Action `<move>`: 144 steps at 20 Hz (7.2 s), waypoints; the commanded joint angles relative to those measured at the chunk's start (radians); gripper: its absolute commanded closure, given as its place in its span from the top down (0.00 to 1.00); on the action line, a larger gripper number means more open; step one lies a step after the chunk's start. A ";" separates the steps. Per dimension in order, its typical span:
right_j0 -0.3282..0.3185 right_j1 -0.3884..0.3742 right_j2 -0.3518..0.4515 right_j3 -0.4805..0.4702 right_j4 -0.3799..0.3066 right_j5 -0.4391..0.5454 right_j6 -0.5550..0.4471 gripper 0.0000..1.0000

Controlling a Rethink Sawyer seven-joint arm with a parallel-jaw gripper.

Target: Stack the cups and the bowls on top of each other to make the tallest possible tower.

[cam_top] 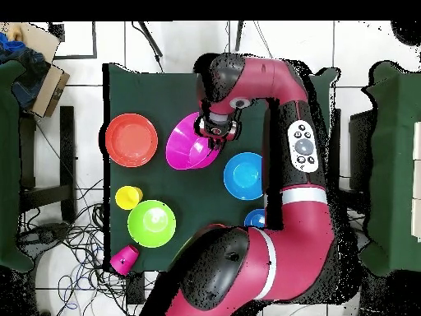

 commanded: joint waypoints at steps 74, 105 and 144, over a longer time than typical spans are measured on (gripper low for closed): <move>0.041 -0.071 0.073 0.011 -0.060 0.038 -0.279 0.00; 0.068 -0.033 0.066 -0.096 -0.075 0.048 -0.319 0.00; 0.058 -0.081 0.042 0.009 -0.056 -0.045 -0.284 0.00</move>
